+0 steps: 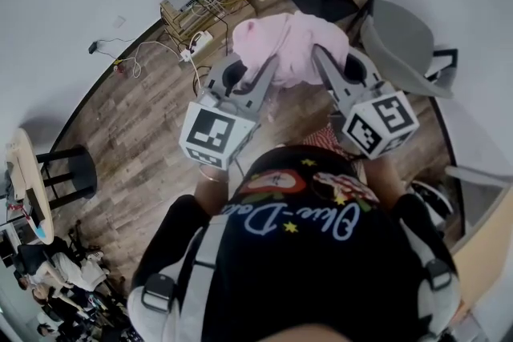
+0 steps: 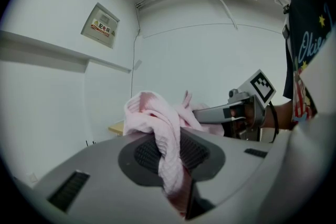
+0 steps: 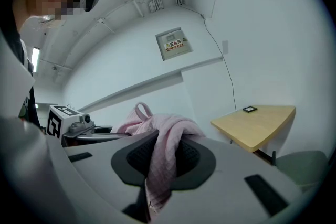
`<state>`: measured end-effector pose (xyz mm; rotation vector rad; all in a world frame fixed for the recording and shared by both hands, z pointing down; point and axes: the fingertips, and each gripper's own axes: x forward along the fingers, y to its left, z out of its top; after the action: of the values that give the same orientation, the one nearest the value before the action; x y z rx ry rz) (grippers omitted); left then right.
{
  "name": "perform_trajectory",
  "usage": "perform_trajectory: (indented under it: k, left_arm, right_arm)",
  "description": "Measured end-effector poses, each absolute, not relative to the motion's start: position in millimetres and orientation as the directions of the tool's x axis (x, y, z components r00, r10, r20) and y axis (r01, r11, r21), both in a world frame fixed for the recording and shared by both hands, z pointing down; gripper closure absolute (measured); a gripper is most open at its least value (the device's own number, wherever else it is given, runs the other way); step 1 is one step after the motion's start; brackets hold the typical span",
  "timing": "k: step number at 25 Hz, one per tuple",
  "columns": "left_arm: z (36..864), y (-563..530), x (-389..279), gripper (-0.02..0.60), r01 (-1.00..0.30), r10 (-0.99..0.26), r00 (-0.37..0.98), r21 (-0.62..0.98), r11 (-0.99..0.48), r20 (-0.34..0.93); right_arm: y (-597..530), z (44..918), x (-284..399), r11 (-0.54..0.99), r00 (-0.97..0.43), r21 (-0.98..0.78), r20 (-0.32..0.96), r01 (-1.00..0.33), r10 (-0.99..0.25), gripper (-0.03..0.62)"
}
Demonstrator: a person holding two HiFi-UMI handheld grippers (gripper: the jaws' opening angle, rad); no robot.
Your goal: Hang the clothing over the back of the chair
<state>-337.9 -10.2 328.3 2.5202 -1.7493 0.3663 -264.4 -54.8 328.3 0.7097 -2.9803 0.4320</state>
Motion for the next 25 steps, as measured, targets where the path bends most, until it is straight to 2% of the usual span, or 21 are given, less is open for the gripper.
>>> perform_trajectory:
  k: [11,25]
  left_arm:
    - [316,-71,-304,0.511,-0.927,-0.920,0.313,-0.135,-0.350,0.238]
    - [300,-139,-232,0.511,-0.900,-0.911,0.345,-0.194,-0.389,0.227]
  right_arm:
    - [-115,316,-232,0.872,-0.907,-0.250,0.090,-0.421,-0.412,0.542]
    - [-179,299,-161,0.865,-0.891,-0.225,0.047,-0.449,-0.451,0.542]
